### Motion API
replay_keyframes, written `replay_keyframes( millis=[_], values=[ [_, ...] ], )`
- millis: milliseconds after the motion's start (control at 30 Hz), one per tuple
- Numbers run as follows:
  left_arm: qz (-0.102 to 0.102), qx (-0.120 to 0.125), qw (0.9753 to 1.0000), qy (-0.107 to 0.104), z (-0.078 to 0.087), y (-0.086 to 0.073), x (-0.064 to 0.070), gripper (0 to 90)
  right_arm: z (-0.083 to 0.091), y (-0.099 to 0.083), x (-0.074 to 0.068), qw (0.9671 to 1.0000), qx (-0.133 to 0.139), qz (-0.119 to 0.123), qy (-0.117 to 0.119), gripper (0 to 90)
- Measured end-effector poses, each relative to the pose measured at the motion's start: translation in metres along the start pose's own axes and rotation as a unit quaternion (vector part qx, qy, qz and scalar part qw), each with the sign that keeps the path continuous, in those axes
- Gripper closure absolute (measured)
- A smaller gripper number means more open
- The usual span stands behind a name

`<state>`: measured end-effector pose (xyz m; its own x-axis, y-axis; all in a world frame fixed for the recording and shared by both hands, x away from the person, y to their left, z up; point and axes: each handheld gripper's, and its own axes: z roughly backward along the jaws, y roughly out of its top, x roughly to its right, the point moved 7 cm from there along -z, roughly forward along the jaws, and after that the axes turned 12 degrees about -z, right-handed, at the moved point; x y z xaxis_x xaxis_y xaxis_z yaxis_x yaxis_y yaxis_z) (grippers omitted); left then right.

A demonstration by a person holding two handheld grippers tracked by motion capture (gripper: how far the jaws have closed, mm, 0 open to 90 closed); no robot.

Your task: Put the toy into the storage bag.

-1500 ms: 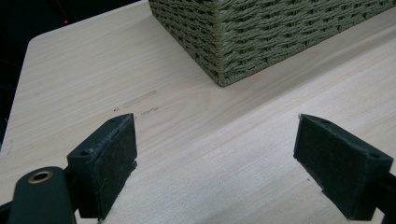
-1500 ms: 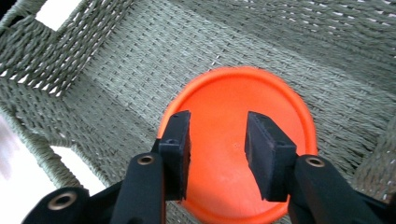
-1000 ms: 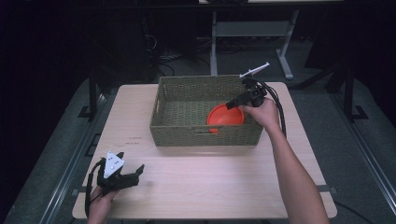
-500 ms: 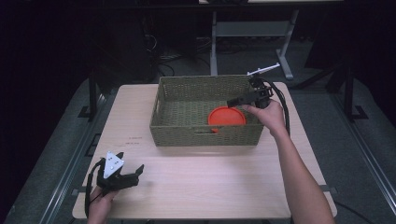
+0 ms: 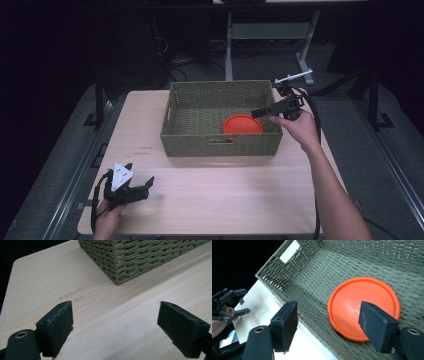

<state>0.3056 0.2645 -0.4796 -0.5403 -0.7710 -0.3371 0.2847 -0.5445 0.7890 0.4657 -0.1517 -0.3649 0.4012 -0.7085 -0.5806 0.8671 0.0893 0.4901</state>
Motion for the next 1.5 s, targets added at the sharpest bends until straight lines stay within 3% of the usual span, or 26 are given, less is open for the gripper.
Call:
replay_keyframes(
  millis=[300,700,967,1500],
  values=[
    [0.000,0.000,1.0000,0.000,0.000,0.000,0.000,12.8,0.010,-0.014,0.001,0.9999,0.007,0.006,0.006,30.9],
    [0.000,-0.005,1.0000,0.000,0.001,-0.001,-0.001,12.8,0.014,-0.033,-0.012,0.9993,-0.005,0.036,0.011,29.9],
    [-0.003,-0.003,1.0000,-0.001,0.001,-0.001,0.000,12.8,0.016,-0.042,-0.015,0.9990,-0.004,0.042,0.016,28.7],
    [-0.003,-0.002,1.0000,-0.003,0.000,-0.002,0.000,12.8,0.020,-0.068,-0.007,0.9988,-0.005,0.045,0.020,27.9]
  ],
)
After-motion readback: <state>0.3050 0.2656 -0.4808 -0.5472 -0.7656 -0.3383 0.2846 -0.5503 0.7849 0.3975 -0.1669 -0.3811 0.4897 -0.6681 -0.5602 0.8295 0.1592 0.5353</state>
